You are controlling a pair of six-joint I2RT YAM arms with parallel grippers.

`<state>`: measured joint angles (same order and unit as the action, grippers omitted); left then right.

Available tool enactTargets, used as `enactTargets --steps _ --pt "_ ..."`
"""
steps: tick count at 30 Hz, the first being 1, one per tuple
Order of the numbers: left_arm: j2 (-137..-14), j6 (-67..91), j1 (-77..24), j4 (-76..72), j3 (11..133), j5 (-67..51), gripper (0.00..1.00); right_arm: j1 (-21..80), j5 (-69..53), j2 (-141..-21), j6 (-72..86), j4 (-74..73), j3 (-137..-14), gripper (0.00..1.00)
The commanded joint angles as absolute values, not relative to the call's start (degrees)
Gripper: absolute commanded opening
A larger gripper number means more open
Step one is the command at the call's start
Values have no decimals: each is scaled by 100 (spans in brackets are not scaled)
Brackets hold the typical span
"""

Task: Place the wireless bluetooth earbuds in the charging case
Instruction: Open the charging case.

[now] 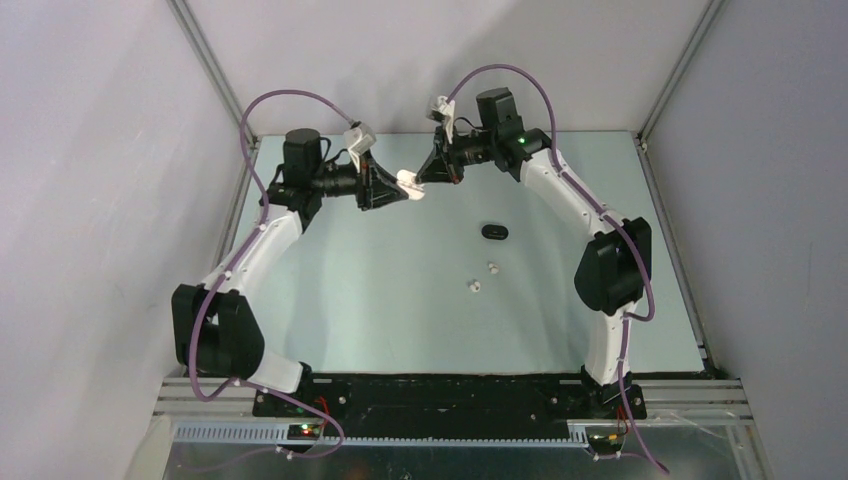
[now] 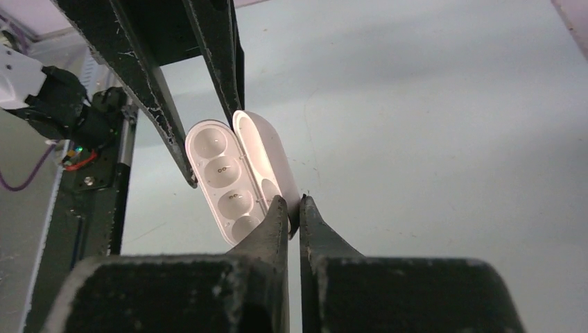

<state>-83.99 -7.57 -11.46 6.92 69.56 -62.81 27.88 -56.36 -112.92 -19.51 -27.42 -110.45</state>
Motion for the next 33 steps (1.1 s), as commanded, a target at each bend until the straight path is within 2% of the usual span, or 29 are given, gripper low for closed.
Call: enactTargets --steps 1,3,9,11,14,19,27,33 --pt "-8262 -271 -1160 390 6980 -5499 28 2913 -5269 -11017 -2146 -2814 -11102 0" --pt "-8189 -169 -1160 396 6889 -5225 49 3026 -4900 -10948 -2650 -3080 -11262 0" --pt "-7894 -44 -1021 902 6950 -5156 70 3282 -3649 -10549 -4582 -3197 -11193 0" --pt "-7740 96 -970 1023 7000 -5297 74 3313 -3364 -10427 -5064 -3102 -11068 0" --pt "-7641 394 -961 1054 7172 -5279 76 3422 -2937 -10215 -5866 -2977 -10834 0" --pt "-7992 985 -958 1062 7626 -5026 71 3621 -2538 -10012 -6852 -3082 -10576 0" --pt "-8734 1876 -1091 1106 8201 -5355 65 3862 -2338 -9839 -7390 -3106 -10302 0" --pt "-9052 1909 -1166 1359 8383 -5689 59 3923 -2268 -9834 -7392 -3058 -10276 0"
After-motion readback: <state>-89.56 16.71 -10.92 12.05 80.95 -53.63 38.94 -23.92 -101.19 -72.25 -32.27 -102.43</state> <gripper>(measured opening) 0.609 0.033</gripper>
